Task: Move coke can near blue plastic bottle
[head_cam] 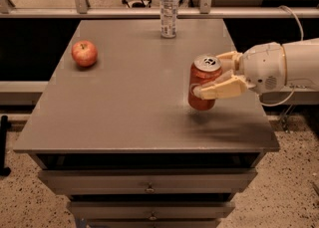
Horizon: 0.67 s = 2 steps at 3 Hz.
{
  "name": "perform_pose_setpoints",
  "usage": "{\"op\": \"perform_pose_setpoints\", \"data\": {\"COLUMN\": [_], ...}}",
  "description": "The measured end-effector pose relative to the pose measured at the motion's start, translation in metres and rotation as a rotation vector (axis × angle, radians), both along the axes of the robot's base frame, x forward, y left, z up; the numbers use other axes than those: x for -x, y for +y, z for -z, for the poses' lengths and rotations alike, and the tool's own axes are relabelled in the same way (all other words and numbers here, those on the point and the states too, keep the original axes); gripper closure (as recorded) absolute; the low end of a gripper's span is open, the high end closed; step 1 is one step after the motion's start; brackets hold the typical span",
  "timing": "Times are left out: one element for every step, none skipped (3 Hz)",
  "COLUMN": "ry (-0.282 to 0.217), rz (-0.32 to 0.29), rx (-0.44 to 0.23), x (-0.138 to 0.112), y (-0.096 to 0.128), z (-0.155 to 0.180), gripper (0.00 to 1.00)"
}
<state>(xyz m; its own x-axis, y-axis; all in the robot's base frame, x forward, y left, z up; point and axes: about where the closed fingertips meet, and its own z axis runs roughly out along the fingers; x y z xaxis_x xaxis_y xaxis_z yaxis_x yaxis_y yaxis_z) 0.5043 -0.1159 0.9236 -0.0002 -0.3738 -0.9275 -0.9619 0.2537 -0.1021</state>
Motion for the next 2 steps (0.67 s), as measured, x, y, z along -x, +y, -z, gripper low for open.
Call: {"op": "perform_pose_setpoints", "data": {"ry": [-0.043,-0.106], "rz": [0.019,0.071], "rx": [0.004,-0.005], "x": [-0.004,-0.029], "y": [-0.008,-0.037], "z": [-0.008,-0.015], "gripper": [1.0,1.0]}}
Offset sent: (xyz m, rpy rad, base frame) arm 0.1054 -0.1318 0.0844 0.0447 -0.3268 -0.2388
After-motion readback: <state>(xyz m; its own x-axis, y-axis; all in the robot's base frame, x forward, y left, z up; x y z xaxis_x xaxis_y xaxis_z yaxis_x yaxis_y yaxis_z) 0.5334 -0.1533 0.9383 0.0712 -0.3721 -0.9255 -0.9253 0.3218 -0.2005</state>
